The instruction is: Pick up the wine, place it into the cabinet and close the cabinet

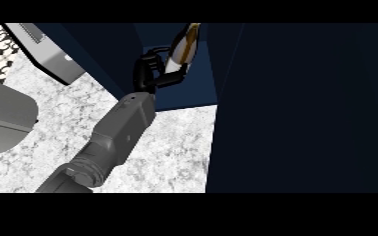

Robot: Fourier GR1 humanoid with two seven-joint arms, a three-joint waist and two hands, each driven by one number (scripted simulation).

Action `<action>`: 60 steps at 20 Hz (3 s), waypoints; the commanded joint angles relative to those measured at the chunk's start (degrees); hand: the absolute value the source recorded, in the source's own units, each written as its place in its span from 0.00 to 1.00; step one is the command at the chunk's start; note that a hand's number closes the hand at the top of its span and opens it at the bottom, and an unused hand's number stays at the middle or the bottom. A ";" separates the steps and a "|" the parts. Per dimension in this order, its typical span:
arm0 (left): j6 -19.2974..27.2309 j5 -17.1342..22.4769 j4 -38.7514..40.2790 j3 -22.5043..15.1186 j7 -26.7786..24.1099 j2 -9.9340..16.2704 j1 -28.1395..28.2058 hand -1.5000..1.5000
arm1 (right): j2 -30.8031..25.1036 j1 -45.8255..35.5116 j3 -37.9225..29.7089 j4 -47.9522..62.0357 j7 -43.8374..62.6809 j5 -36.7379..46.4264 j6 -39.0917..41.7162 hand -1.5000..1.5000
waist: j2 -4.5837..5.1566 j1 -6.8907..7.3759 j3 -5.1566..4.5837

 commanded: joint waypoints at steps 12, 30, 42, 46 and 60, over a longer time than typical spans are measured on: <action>-5.24 3.92 -0.02 -1.03 -1.58 -0.16 5.52 1.00 | 0.74 0.52 -0.40 -0.84 -0.44 -3.96 1.04 0.00 | -0.19 -2.62 -0.04; 0.79 7.15 -1.86 -4.57 -1.20 -0.15 3.89 1.00 | 2.34 -0.17 0.89 1.24 -1.45 -2.87 0.75 0.00 | 0.18 -4.42 -0.14; 5.80 9.00 -1.87 -5.36 2.06 -0.16 -3.45 1.00 | 1.82 2.69 -1.88 1.07 -4.16 -4.29 2.73 0.00 | 0.51 -3.02 0.10; 5.47 8.93 -1.12 -6.10 3.81 -0.16 -4.28 1.00 | 1.17 1.36 -2.68 2.26 -3.02 -4.61 2.43 0.00 | 0.54 -2.86 0.04; 8.68 8.63 3.15 -5.12 6.71 1.07 -8.49 1.00 | 0.70 3.83 -3.57 -1.16 -2.84 -5.41 3.22 0.00 | 0.83 -2.12 0.10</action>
